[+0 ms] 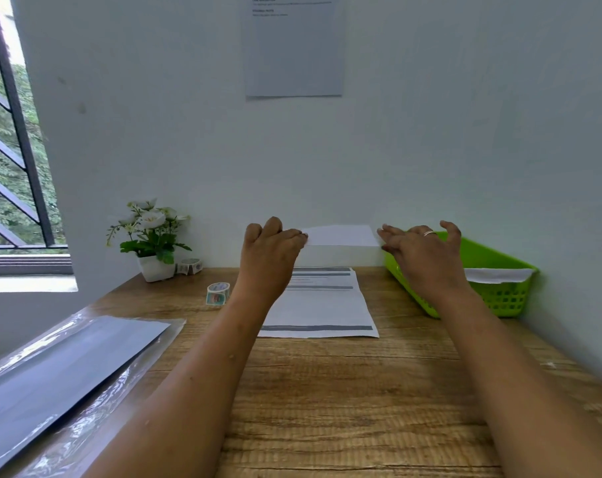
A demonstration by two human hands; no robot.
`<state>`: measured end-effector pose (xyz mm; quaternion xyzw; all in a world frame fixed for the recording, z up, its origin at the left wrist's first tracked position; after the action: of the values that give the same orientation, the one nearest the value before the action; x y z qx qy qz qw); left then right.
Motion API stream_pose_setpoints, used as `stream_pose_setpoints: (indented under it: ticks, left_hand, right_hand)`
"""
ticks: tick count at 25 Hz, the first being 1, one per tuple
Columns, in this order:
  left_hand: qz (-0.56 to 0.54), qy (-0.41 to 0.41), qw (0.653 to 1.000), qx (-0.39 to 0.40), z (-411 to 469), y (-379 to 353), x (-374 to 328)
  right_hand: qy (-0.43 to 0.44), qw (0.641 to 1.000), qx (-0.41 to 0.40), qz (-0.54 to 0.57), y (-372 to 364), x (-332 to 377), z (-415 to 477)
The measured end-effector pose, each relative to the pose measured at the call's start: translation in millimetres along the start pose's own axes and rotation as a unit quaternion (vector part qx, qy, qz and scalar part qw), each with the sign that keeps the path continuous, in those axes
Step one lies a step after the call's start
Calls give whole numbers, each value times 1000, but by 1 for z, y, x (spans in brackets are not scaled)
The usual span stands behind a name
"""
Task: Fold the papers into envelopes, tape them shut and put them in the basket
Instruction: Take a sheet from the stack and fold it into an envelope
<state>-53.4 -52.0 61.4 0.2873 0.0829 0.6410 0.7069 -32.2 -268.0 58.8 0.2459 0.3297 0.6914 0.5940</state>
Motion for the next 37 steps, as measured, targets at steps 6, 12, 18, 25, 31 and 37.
stream_pose_setpoints:
  ticks: [6,12,18,25,31,37]
  left_hand:
    - [-154,2,986,58,-3,-41,7]
    - [-275,-7,951,139,-6,-55,-25]
    - [-163,18,938,305,-34,-82,-45]
    - [-98,-43,915,388,-49,-102,-56]
    - [-118,1,927,355,-38,-75,-42]
    - [-137,187,906,354,-66,-24,63]
  right_hand:
    - [41,976,109,183,-12,14,-3]
    - [24,942,-52,330,4,0,-4]
    - [64,951,268,139,-60,24,-12]
    - [32,924,380,17,-55,32,-25]
    - [-13,860,484,162,-23,48,-40]
    - [105,883,348,298,5,131,-34]
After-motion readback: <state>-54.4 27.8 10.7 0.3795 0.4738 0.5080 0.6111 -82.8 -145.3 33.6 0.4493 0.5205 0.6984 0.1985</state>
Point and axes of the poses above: each hand's wrist, its own z-axis towards the middle knuckle, its own y-axis out of the back of the hand, x = y × z, the point moved 8 cm from there along z, towards the middle knuckle, and after that the axes turned 4 degrees about x, right-handed, at the moved point
